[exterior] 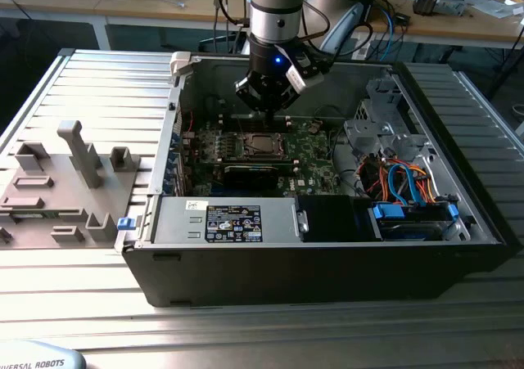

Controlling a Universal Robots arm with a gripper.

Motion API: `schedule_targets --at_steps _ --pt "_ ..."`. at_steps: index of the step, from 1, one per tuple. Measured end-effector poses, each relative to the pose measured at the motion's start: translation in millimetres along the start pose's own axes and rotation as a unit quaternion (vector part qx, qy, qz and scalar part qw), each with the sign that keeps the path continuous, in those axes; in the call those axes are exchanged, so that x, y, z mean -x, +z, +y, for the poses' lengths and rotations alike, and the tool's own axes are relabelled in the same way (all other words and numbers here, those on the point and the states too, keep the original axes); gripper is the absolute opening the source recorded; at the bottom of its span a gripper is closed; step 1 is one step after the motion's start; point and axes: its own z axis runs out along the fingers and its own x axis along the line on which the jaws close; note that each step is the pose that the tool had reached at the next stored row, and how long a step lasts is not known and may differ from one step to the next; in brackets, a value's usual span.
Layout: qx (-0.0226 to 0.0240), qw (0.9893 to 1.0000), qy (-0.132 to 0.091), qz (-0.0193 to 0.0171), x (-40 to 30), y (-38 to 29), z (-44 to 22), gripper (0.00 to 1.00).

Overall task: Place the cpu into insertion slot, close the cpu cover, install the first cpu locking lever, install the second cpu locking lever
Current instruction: 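Install the first cpu locking lever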

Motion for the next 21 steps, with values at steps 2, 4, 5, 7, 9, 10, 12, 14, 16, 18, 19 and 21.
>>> schedule_targets --at_steps 2,4,5,7,9,10,12,14,16,18,19,21 --pt "0.0 1.0 0.0 0.0 -2.2 -0.1 0.3 0.11" --pt "0.0 1.0 0.001 -0.0001 -8.9 -0.3 1.0 0.11" --pt "0.0 1.0 0.002 0.0 -10.0 -0.3 1.2 0.11" --pt "-0.0002 1.0 0.005 0.0 -11.9 -0.4 1.4 0.11" --pt "-0.0003 1.0 0.009 0.0002 -13.4 -0.5 1.6 0.11" --pt "-0.0004 0.9999 0.012 0.0002 -14.0 -0.4 1.7 0.11" --pt "-0.0005 0.9999 0.014 0.0002 -14.4 -0.4 1.7 0.11" --pt "-0.0005 0.9999 0.014 0.0003 -14.4 -0.5 1.7 0.11" --pt "-0.0005 0.9999 0.014 0.0003 -14.4 -0.5 1.7 0.11" --pt "-0.0005 0.9999 0.015 0.0002 -14.6 -0.5 1.7 0.11" --pt "-0.0005 0.9999 0.015 0.0002 -16.0 -0.5 1.8 0.11" --pt "-0.0005 0.9999 0.015 0.0002 -18.8 -0.6 2.2 0.11"
